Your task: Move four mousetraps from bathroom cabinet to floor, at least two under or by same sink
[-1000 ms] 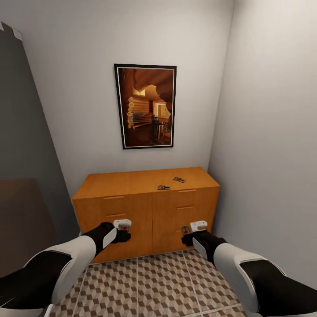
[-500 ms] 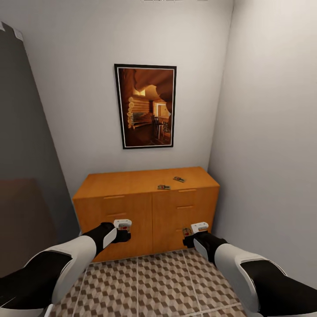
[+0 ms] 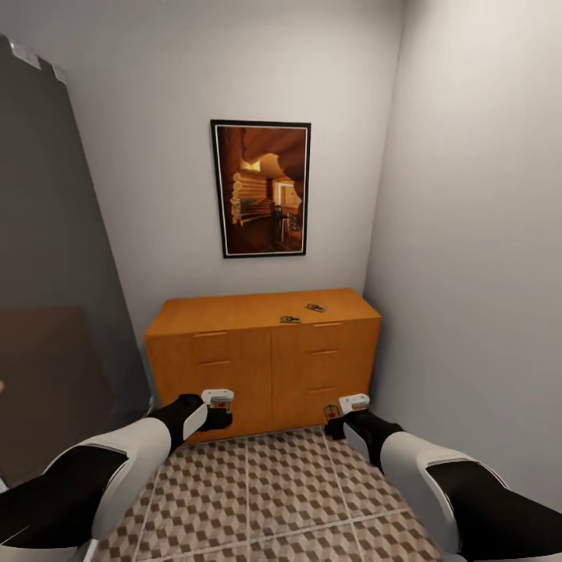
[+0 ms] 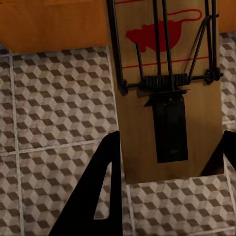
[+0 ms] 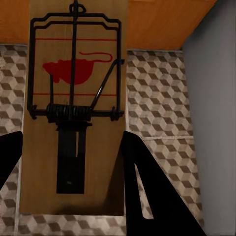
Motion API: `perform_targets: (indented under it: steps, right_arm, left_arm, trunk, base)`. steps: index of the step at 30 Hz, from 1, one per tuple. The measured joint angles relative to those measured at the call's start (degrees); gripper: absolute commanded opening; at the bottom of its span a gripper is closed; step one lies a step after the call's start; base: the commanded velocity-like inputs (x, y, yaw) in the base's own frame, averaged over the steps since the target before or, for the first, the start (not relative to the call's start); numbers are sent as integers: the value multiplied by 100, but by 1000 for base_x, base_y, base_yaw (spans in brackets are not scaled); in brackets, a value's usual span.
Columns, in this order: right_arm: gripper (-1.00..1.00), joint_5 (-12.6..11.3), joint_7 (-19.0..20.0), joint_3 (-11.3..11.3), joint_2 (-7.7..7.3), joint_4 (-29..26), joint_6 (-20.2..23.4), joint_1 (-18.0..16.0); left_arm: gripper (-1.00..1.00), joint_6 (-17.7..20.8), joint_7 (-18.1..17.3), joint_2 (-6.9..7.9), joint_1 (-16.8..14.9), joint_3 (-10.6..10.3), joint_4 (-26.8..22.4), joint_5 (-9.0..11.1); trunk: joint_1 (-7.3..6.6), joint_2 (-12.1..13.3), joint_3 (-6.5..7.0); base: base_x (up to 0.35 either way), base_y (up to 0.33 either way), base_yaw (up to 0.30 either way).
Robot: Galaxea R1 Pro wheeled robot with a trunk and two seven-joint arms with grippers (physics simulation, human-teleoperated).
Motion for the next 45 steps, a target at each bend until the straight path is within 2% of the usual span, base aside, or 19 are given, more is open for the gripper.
perform_targets:
  steps: [18,27,45]
  right_arm:
    - [-100,0,0,2,-1,0,7,0]
    - [-100,-8,4,2,20,0,9,0]
    - [-100,-16,7,2,31,0,19,0]
  left_arm:
    - [-100,37,0,-2,0,3,0,-8]
    - [-100,33,6,-2,0,4,0,-30]
    - [-100,28,7,-2,0,5,-1,-16]
  trunk:
    - [0,0,0]
    - [-1,0,0]
    - [0,0,0]
  base:
    - [-338,86,0]
    - [-127,4,0]
    - [-333,-34,0]
